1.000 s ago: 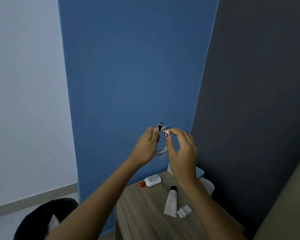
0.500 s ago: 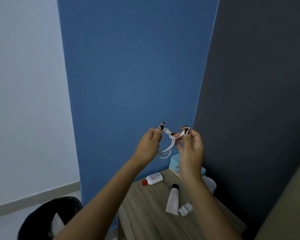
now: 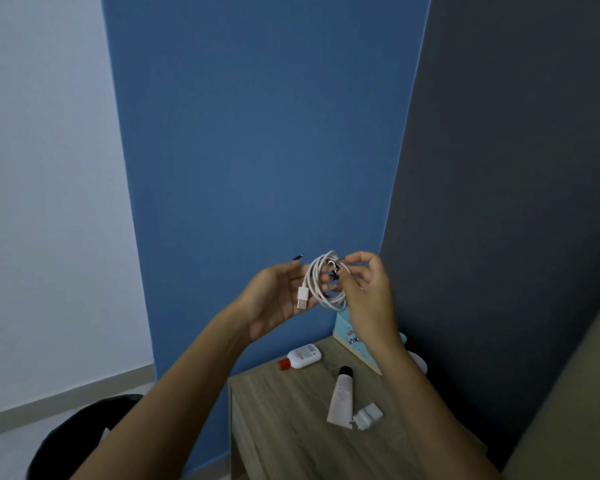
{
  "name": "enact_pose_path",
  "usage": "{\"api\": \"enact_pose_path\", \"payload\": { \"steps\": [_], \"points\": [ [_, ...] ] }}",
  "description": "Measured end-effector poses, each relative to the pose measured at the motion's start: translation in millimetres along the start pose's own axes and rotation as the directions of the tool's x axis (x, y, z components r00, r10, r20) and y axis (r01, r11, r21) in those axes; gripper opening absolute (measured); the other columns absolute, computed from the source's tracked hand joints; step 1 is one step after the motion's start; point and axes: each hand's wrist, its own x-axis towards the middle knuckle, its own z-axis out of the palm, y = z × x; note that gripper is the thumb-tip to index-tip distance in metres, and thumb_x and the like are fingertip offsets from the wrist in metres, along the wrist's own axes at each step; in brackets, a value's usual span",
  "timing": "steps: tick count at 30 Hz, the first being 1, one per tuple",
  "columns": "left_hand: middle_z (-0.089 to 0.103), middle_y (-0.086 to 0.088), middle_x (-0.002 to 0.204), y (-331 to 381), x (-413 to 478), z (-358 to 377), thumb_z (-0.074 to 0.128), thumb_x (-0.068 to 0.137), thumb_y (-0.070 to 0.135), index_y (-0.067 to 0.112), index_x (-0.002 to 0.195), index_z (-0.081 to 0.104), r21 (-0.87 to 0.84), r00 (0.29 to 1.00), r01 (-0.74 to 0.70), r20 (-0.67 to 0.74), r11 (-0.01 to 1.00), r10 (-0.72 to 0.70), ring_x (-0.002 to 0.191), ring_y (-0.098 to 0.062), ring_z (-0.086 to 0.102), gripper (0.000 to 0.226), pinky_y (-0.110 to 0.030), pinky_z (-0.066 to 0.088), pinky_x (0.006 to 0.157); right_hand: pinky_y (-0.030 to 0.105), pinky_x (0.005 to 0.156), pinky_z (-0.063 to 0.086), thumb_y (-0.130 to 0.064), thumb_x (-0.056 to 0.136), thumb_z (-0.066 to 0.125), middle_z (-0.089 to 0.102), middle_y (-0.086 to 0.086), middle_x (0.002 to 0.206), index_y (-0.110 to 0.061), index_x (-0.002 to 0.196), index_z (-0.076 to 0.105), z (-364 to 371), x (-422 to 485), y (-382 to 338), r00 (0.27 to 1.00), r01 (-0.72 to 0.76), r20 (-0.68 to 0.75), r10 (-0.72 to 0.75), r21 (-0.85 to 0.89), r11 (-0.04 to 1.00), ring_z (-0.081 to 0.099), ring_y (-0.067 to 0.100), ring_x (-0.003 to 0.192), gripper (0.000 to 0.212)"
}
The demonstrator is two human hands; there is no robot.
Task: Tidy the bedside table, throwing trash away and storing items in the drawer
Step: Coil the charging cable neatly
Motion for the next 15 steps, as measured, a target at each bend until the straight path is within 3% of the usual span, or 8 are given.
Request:
{"api": "enact_pose_path", "payload": {
  "steps": [3,6,11,15],
  "points": [
    [0.067,-0.014,0.103,0,-3,-3,0.042,0.096,0.009,-0.001,0.112,0.063,0.010,1.000,-0.009,0.001,1.000,0.009,0.090,-0.021,0.067,0.028,-0.029,0.060,0.081,0.042,0.072,0.059,-0.016,0.091,0.061,0.068,-0.004,0.090,-0.020,0.096,0.055,-1,0,0,0.998,0.034,-0.043,-0.037,-0.057,0.998,0.068,0.011,0.080,0.008],
    [0.069,-0.016,0.099,0,-5,-9,0.046,0.095,0.006,-0.004,0.113,0.063,0.059,1.000,0.007,-0.023,0.998,-0.006,0.091,-0.024,0.070,0.026,-0.032,0.059,0.085,0.041,0.064,0.058,-0.019,0.092,0.061,0.067,-0.004,0.087,-0.019,0.095,0.055,-1,1,3,0.995,0.057,-0.080,-0.065,-0.097,0.994,0.067,0.011,0.073,0.007],
    [0.075,-0.009,0.086,-1,-7,-15,0.050,0.094,0.001,-0.001,0.105,0.067,0.207,0.994,-0.035,-0.093,0.978,0.056,0.083,-0.014,0.073,0.021,-0.021,0.059,0.078,0.042,0.059,0.056,-0.021,0.093,0.060,0.066,-0.006,0.080,-0.022,0.094,0.055,-1,0,6,0.987,0.091,-0.119,-0.113,-0.174,0.980,0.067,0.015,0.066,0.005],
    [0.076,-0.005,0.083,0,-7,-14,0.053,0.093,0.002,0.000,0.101,0.068,0.123,0.989,-0.030,-0.138,0.992,0.047,0.075,-0.008,0.073,0.018,-0.015,0.058,0.069,0.028,0.063,0.052,-0.020,0.094,0.057,0.066,-0.005,0.088,-0.020,0.098,0.056,3,-3,9,0.964,0.178,-0.137,-0.228,-0.309,0.934,0.064,0.014,0.075,0.004]
  ]
}}
